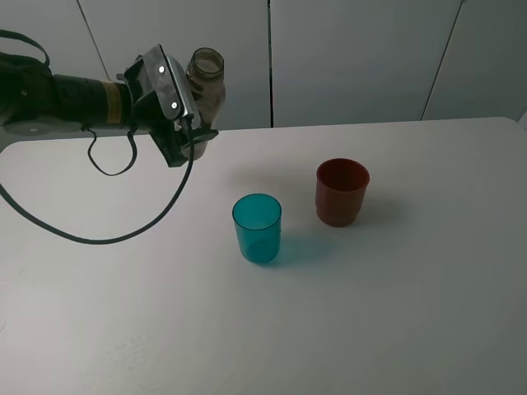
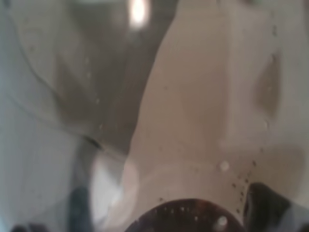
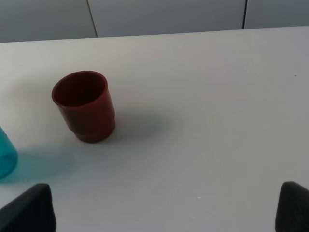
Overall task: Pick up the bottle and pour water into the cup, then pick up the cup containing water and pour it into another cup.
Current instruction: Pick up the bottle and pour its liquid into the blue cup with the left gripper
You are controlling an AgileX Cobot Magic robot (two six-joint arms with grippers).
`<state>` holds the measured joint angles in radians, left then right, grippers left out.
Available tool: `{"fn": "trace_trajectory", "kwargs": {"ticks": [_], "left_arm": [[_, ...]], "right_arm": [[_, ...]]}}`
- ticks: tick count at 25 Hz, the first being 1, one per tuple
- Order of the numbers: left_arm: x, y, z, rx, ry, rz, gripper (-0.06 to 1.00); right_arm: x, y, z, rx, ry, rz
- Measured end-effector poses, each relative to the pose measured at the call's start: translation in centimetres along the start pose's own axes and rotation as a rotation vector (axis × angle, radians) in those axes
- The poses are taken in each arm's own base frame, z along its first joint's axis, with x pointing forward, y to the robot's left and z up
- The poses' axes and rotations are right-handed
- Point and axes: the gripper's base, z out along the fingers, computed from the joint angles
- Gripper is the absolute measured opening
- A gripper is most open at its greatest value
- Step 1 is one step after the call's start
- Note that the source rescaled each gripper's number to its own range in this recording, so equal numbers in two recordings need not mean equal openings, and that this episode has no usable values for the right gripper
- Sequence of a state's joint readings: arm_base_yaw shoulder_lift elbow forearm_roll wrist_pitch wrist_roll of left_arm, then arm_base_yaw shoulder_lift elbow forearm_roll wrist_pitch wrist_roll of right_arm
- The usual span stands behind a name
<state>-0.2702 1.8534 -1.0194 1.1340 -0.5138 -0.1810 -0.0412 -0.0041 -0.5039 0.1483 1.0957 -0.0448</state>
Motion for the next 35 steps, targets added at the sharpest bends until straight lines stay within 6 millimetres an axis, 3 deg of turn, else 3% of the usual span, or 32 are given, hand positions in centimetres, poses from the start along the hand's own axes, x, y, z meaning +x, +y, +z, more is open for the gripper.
{"fn": "trace_trajectory", "kwargs": {"ticks": [25, 35], "left_arm": [[-1.7, -3.6, 1.8, 0.091, 0.208, 0.443, 0.0], [-2.4, -3.8, 2.1, 0.105, 0.249, 0.59, 0.0]], "right_arm": [[0.0, 0.0, 0.0, 0.0, 0.0, 0.0], [0.0, 0.0, 0.0, 0.0, 0.0, 0.0]]}}
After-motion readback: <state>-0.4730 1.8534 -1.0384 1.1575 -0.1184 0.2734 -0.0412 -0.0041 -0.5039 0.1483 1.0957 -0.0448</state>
